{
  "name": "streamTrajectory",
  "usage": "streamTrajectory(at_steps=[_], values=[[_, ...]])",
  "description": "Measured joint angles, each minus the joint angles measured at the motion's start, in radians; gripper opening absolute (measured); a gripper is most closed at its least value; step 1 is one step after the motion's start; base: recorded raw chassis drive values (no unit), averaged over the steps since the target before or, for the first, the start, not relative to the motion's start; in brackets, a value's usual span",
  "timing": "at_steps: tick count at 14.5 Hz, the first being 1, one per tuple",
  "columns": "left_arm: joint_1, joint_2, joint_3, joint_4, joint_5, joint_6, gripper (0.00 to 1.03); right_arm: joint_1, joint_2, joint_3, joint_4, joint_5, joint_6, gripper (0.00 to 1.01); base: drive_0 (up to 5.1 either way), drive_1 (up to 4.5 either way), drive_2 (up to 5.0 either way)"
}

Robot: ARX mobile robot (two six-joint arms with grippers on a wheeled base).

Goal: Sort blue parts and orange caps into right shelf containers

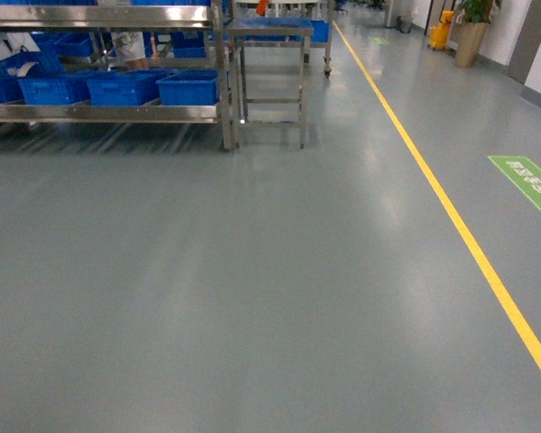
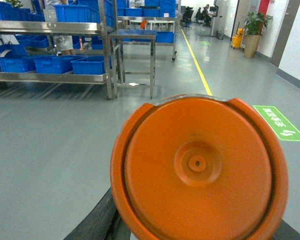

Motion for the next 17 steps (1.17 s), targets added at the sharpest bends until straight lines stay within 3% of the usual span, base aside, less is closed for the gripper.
streamTrajectory(at_steps=[17], values=[[0.000,0.000,0.000,0.003,0.000,0.000,0.43,0.000,0.000,0.000,-0.003,0.000,0.000,0.41,0.1,4.33,-4.2]])
